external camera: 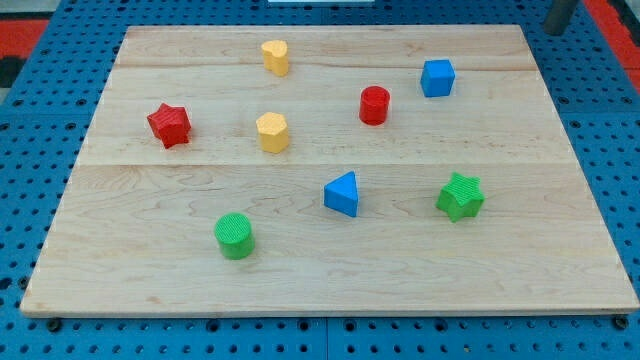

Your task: Move the blue cube parallel right to the yellow heart

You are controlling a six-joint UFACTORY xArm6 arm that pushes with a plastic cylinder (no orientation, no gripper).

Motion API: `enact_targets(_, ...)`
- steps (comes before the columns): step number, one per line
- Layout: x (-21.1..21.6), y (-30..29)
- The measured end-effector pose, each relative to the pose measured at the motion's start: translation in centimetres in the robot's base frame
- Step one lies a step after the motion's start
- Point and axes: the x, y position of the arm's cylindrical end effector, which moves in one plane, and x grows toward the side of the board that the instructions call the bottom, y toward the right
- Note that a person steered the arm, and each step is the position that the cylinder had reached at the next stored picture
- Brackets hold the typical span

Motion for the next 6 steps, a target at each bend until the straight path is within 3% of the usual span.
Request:
enact_targets(2,1.6,0.0)
enact_targets(3,8.5,-3.0)
enact_targets(5,12.4,-17.1)
enact_targets(6,11.4,-21.7)
